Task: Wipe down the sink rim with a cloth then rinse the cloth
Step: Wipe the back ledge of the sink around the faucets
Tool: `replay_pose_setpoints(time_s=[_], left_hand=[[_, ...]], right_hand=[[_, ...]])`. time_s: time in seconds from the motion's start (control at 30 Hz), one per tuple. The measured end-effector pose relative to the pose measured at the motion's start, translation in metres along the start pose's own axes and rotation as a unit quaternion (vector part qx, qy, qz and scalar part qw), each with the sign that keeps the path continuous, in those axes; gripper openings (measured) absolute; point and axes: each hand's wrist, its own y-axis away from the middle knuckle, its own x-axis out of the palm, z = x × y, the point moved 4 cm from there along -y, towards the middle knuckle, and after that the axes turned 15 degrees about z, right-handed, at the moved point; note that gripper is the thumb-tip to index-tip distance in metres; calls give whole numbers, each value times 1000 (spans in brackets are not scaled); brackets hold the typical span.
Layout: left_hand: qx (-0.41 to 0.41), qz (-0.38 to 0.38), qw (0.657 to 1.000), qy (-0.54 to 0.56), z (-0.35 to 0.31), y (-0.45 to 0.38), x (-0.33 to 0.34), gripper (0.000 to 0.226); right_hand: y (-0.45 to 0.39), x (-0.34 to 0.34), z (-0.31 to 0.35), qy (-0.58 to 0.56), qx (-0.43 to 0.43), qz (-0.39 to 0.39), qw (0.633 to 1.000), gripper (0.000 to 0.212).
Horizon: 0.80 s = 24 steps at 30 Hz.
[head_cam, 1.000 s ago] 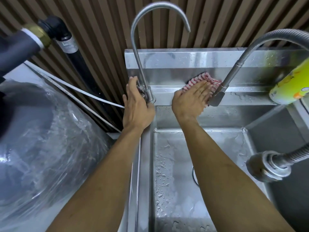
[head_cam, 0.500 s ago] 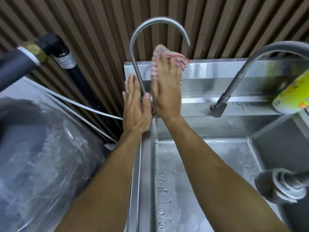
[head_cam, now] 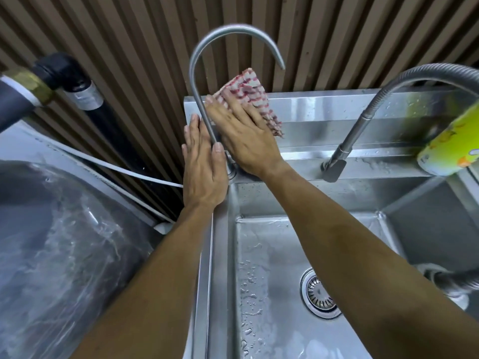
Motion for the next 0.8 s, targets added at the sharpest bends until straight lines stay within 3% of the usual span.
replay_pose_setpoints(time_s=[0.07, 0.17, 0.2, 0.33, 0.4, 0.43, 0.47, 0.5, 0.57, 0.6, 0.63, 0.67, 0.73, 0.8], left_hand=[[-2, 0, 1000, -2, -1, -1, 0, 65], [-3, 4, 1000, -12, 0, -1, 1, 65], [-1, 5, 1000, -12, 0, 0, 1, 66], [-5, -7, 1000, -7, 2, 0, 0, 68], [-5, -11, 1000, -17, 3, -1, -1, 65], [-7, -8, 1000, -22, 2, -1, 0, 64], [-11, -3, 1000, -27, 2, -1, 2, 64], [-16, 2, 999, -31, 1, -1, 3, 63], [-21, 9, 999, -35, -1, -1, 3, 60], [-20, 12, 999, -36, -3, -1, 4, 57], [-22, 15, 999, -35, -4, -1, 3, 55], [-24, 16, 999, -30, -4, 0, 3, 53], [-24, 8, 999, -19, 0, 0, 1, 51], [-15, -3, 1000, -10, 2, -3, -2, 52]], right_hand=[[7, 0, -18, -18, 50, -15, 998, 53], [26, 3, -31, -37, 198, -39, 979, 51], [26, 7, -22, -36, 192, -29, 980, 52], [13, 20, 12, -13, -16, 40, 999, 55], [24, 20, 2, 3, -5, 52, 999, 54], [35, 22, -8, -10, 66, 47, 997, 54], [47, 23, -21, -42, 180, 29, 982, 56], [61, 20, -36, -93, 317, 4, 944, 63], [80, 20, -51, -226, 536, -14, 813, 82], [80, 19, -47, -276, 589, 1, 760, 88], [73, 18, -36, -301, 615, 18, 729, 88], [64, 17, -21, -302, 622, 40, 721, 85], [51, 22, 22, -277, 569, 131, 764, 79], [51, 26, 54, -228, 444, 241, 832, 72]])
